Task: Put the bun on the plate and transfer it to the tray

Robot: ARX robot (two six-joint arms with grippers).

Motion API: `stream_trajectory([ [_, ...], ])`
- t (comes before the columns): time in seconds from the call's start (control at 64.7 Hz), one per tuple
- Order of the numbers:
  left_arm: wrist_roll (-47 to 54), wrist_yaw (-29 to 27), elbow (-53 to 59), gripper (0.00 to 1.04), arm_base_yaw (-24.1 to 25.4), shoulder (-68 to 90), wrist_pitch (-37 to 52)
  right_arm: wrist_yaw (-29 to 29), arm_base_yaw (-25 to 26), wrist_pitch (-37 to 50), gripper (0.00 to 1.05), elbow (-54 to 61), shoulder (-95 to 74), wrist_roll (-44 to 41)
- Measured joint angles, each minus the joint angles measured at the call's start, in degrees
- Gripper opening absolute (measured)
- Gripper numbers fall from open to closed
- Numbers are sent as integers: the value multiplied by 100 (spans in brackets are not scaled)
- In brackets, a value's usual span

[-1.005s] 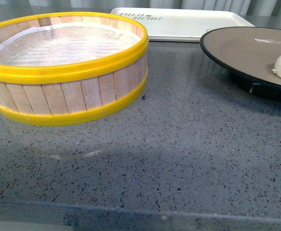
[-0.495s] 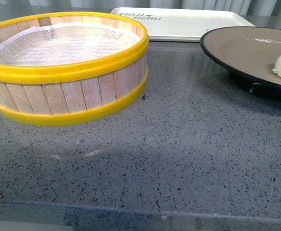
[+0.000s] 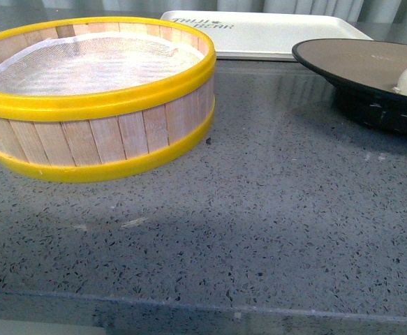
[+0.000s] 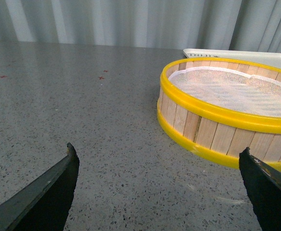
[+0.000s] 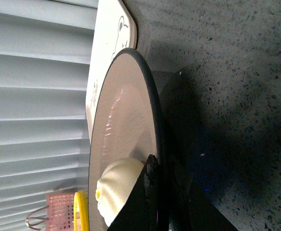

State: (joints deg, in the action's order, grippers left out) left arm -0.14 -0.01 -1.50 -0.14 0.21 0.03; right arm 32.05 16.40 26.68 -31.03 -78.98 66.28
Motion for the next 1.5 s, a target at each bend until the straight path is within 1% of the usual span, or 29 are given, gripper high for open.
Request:
stream_trajectory([
  [0.34,0,0,0,98,0,0,0,66,-7,9,2,42,319,-4],
  [0.526,0,0,0,98,0,0,0,72,-44,229,2,11,595,68],
  [0.649,0,0,0,98,0,0,0,35,-9,439,2,-258,448,170],
  [0.773,2,0,0,98,0,0,0,-186,0,807,2,-1001,-225,356],
  [0.897,0,0,0,98,0,0,0,-404,-63,704,2,-1801,-914,389],
  [1.052,0,0,0,98,0,0,0,-763,-234,133,2,-3331,-2151,402],
  [1.144,0,0,0,98,0,0,0,-831,-365,-223,2,-4140,-2761,337],
  [1.376,0,0,0,98,0,0,0,-907,-767,-890,2,-5716,-3864,0],
  [1.5,0,0,0,98,0,0,0,-918,-944,-1005,2,-6264,-4229,-96],
])
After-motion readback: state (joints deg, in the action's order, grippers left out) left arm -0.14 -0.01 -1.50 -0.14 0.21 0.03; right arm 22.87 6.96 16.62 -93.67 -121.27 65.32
